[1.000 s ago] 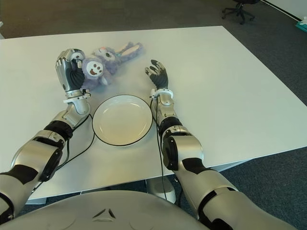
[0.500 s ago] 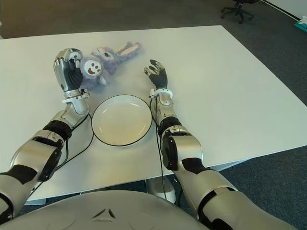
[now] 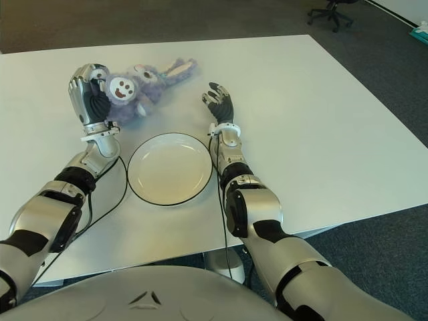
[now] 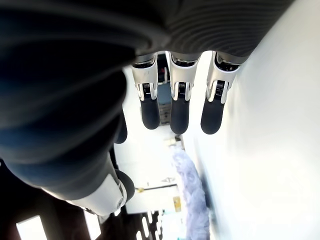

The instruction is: Put the doll into the plate.

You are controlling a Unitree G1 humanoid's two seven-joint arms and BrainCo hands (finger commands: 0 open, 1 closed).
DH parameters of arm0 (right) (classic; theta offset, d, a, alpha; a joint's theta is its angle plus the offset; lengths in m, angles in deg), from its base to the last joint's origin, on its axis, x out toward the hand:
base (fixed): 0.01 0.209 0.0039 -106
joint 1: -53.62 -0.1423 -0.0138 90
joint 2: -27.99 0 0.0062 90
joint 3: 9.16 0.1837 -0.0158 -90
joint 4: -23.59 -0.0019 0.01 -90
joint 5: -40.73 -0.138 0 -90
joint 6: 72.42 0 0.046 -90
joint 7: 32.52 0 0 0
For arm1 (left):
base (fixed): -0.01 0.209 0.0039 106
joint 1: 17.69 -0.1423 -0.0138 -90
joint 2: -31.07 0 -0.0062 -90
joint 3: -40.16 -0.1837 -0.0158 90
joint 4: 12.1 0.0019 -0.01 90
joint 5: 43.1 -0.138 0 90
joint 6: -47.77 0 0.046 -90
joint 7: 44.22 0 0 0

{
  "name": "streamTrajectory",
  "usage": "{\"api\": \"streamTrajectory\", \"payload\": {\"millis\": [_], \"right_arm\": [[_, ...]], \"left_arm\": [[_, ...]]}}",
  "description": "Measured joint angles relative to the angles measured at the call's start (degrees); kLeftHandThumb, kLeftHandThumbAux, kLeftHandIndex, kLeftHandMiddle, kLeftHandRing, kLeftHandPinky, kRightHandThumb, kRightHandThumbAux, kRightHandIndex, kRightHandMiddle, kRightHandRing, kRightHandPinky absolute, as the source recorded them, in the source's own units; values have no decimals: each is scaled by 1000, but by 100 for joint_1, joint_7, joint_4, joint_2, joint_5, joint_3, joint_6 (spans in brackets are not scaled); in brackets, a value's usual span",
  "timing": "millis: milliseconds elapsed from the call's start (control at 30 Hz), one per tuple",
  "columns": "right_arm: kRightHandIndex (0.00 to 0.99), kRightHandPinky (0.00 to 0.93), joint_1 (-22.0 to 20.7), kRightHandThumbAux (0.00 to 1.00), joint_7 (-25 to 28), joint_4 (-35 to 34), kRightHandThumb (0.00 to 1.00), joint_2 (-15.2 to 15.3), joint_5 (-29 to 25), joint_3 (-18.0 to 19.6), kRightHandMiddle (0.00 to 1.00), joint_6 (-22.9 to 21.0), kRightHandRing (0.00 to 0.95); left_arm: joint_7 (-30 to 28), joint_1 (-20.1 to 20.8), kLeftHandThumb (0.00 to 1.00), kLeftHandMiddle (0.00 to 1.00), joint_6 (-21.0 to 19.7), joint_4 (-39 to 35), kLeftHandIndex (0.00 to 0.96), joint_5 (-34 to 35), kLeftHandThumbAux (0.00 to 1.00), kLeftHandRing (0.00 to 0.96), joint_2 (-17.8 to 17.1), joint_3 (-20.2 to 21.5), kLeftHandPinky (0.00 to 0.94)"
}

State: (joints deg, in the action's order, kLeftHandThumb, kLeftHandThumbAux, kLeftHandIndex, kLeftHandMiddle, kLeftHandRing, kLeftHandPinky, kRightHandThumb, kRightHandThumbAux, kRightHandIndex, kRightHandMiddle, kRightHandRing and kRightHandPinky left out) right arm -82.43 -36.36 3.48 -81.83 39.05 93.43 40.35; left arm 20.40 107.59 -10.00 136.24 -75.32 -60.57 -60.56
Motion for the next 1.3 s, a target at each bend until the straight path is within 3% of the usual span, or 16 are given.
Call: {"api": "streamTrajectory", "payload": {"millis": [400, 800, 867, 900, 1300], "right_arm": [[219, 215, -29, 834, 13, 0, 495, 0, -23, -3, 151, 0, 149], [242, 235, -57, 821, 21, 0, 463, 3, -20, -15, 158, 1, 163], [380, 244, -61, 746, 23, 0, 661, 5, -19, -17, 164, 1, 170], [395, 243, -63, 738, 23, 0, 682, 9, -19, -17, 164, 1, 170], [401, 240, -72, 735, 29, 0, 690, 38, -17, -19, 161, 1, 165]], "left_arm": [[-292, 3, 856, 548, -24, -289, 401, 23, 664, 840, -181, 141, 845], [-292, 7, 854, 539, -308, -514, 400, 9, 664, 843, -276, 215, 849], [-313, 7, 854, 538, -433, -606, 400, 2, 664, 842, -306, 237, 846], [-334, 9, 854, 537, -489, -663, 399, 1, 665, 842, -319, 254, 846], [-642, 9, 854, 535, -790, -1219, 398, -38, 665, 844, -394, 298, 848]]}}
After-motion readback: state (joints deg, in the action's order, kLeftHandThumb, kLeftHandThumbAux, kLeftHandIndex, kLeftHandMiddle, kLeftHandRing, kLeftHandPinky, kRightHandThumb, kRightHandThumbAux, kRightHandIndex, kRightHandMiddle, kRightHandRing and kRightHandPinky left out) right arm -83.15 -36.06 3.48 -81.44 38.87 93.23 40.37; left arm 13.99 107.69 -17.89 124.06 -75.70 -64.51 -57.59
